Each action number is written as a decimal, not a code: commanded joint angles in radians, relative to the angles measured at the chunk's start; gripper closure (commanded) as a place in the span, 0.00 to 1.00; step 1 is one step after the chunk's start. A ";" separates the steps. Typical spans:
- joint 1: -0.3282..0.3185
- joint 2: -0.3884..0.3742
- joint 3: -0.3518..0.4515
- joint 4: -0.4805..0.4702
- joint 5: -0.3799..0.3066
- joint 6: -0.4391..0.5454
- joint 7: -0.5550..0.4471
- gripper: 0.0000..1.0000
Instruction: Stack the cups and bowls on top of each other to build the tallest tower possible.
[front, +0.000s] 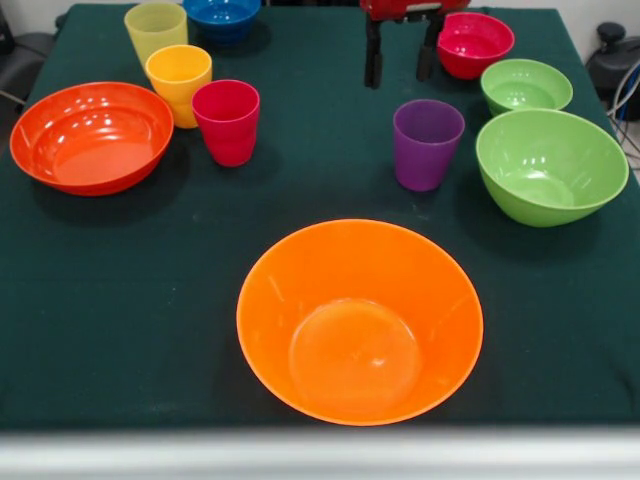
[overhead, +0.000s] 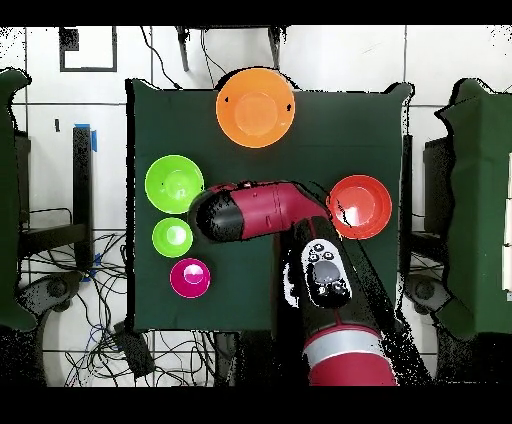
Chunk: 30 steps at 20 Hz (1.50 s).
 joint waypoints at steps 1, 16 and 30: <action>0.015 0.103 0.047 0.047 -0.061 -0.086 0.054 0.00; 0.017 0.197 0.033 -0.047 -0.095 -0.176 0.015 0.00; 0.058 0.223 -0.016 -0.107 -0.144 -0.196 0.020 0.00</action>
